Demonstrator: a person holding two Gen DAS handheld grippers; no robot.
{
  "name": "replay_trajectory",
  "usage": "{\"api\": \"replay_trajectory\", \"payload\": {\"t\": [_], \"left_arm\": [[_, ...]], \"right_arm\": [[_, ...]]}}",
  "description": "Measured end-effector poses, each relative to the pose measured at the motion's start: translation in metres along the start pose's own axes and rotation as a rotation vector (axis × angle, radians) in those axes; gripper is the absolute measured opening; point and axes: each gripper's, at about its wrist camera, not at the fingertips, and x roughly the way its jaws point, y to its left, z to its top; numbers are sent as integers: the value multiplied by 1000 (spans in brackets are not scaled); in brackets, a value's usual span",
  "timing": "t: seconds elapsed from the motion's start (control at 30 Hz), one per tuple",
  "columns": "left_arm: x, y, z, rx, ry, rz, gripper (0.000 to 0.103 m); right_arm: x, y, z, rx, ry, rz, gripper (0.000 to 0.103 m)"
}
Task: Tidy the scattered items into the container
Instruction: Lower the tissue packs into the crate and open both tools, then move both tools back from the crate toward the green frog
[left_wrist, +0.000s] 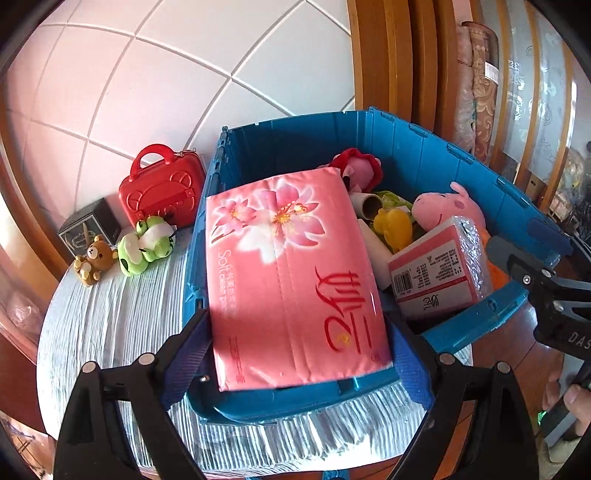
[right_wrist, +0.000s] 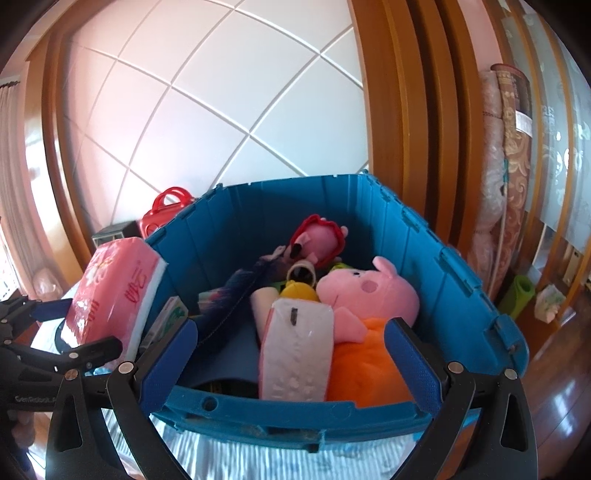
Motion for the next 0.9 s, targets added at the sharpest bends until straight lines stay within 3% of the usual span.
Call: {"api": "replay_trajectory", "payload": {"t": [0.17, 0.27, 0.37, 0.57, 0.9], "left_arm": [[27, -8, 10, 12, 28, 21, 92], [6, -7, 12, 4, -26, -23, 92], [-8, -6, 11, 22, -72, 11, 92], [-10, 1, 5, 0, -70, -21, 92], [-24, 25, -2, -24, -138, -50, 92]], "right_arm": [[0, 5, -2, 0, 1, 8, 103], [-5, 6, -2, -5, -11, 11, 103], [-6, 3, 0, -3, -14, 3, 103], [-7, 7, 2, -5, -19, 4, 103], [-11, 34, 3, -46, -10, -35, 103]]}}
